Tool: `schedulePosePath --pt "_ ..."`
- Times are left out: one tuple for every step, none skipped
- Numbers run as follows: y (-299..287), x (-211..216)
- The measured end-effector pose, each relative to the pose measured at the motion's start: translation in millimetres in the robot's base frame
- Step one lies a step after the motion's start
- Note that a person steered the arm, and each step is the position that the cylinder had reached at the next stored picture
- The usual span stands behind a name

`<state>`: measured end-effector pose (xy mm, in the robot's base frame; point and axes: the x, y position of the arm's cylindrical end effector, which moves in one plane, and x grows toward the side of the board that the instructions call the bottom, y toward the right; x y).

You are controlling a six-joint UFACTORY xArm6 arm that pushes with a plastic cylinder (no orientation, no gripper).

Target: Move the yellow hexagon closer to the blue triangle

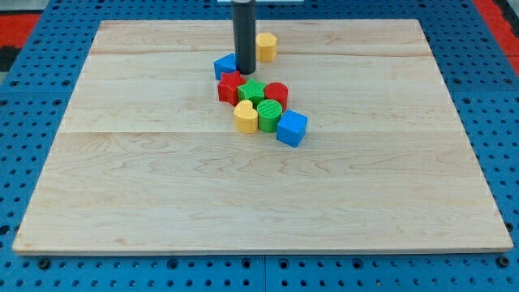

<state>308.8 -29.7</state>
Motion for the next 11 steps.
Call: schedulePosePath --pt "8.4 -0.4" --pt "47.8 -6.8" --pt "90.3 -57.3" --pt "93.5 -83.1" --pt "73.3 -76.1" --pt "64.5 -69.2" --pt "58.4 -61.0" --pt "40.3 -46.5" --pt "18.5 -37.9" --pt "40.9 -37.8" --pt "112.0 -2.5"
